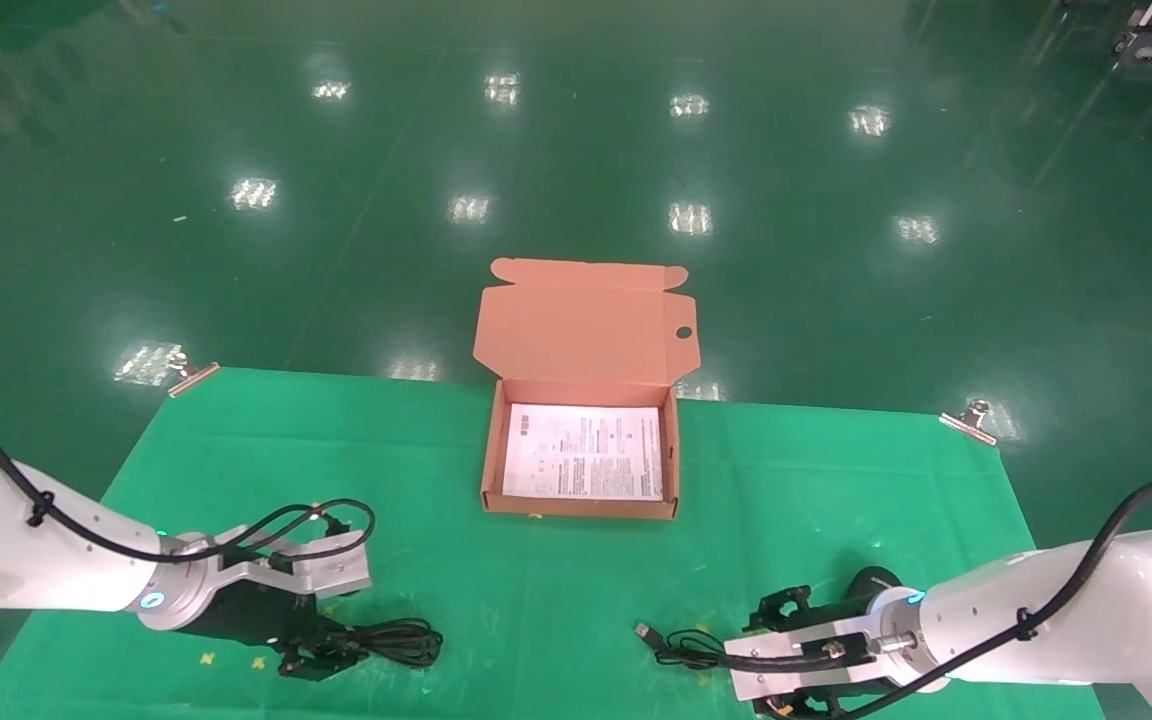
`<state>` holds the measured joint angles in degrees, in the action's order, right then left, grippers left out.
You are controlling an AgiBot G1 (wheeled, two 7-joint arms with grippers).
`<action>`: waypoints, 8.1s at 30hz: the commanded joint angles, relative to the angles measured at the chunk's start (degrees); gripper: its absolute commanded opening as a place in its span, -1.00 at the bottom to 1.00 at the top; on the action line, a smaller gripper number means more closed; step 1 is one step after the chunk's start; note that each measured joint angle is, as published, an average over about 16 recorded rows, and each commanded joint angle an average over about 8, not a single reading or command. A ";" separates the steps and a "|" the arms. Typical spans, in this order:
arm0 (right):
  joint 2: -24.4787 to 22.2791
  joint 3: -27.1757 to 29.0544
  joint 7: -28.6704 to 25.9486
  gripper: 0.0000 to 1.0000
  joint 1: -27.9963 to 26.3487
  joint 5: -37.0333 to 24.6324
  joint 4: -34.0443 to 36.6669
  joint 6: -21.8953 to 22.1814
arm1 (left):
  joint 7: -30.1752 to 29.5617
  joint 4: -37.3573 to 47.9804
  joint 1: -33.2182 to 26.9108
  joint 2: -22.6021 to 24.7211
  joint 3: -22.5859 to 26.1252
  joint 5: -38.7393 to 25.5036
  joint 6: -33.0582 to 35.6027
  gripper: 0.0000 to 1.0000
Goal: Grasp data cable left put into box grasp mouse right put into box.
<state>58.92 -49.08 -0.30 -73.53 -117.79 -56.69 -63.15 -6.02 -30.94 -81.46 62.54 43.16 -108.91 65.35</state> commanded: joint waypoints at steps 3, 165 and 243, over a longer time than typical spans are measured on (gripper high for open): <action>-0.04 0.00 -0.02 -1.00 -0.01 0.01 -0.11 -0.06 | -0.07 -0.12 0.01 -0.01 0.02 -0.02 0.04 -1.00; -1.45 -19.36 -16.61 1.00 -23.37 22.09 7.36 27.60 | 3.21 -20.71 -3.80 6.56 -1.90 -3.36 -19.43 -1.00; -15.39 1.49 -20.69 1.00 -12.88 35.97 -11.48 5.27 | 10.11 -19.49 0.93 -4.07 -9.61 36.54 -7.13 1.00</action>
<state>43.53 -47.59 -20.99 -86.41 -81.81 -68.17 -57.88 4.09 -50.43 -80.53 58.48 33.55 -72.37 58.22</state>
